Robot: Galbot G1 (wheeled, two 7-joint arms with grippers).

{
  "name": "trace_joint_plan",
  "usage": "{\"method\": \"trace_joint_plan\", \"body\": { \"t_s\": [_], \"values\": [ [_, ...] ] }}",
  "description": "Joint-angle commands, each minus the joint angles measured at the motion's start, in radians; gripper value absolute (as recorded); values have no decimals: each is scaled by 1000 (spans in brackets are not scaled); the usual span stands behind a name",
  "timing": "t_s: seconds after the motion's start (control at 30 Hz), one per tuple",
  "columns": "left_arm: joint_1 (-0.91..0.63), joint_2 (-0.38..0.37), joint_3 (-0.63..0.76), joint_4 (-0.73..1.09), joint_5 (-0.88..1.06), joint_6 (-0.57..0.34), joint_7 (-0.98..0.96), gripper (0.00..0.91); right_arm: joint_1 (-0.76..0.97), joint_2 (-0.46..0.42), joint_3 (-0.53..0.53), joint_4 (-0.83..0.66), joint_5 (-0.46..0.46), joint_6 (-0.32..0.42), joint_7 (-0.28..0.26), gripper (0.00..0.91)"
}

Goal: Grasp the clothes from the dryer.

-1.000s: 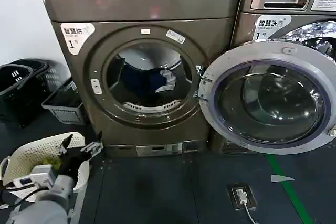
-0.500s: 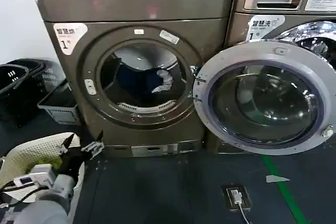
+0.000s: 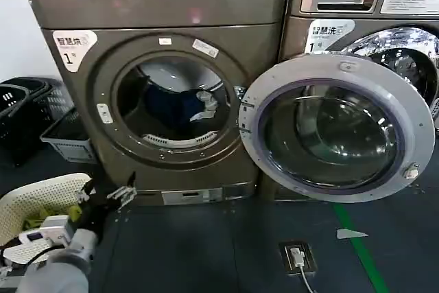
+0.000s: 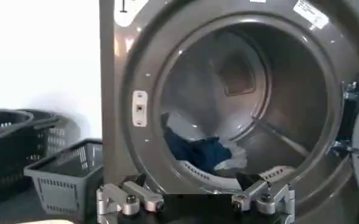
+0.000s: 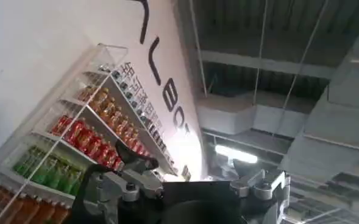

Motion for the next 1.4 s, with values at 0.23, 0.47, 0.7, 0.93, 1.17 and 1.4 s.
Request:
{"method": "trace_joint_plan", "body": {
  "t_s": [0.23,0.47,0.7,0.93,1.17,1.4],
  "values": [
    [-1,-2,5,6,3,3,3,907,1,2,-10,-1,3,28,2,907],
    [-4,-3,10,10,8,3,6,907,7,0,-12,-2,11,44,-5,907],
    [-11,-5,16,14,9,4,11,907,10,1,-15,-6,11,56,-4,907],
    [-27,-4,27,25,12,3,12,907,7,1,-13,-7,12,62,-6,907],
    [-42,-3,47,35,22,2,14,907,-1,1,-5,-3,28,66,-8,907],
    [-55,-2,63,38,25,2,15,907,-9,1,1,-2,38,73,-11,907]
  ]
}}
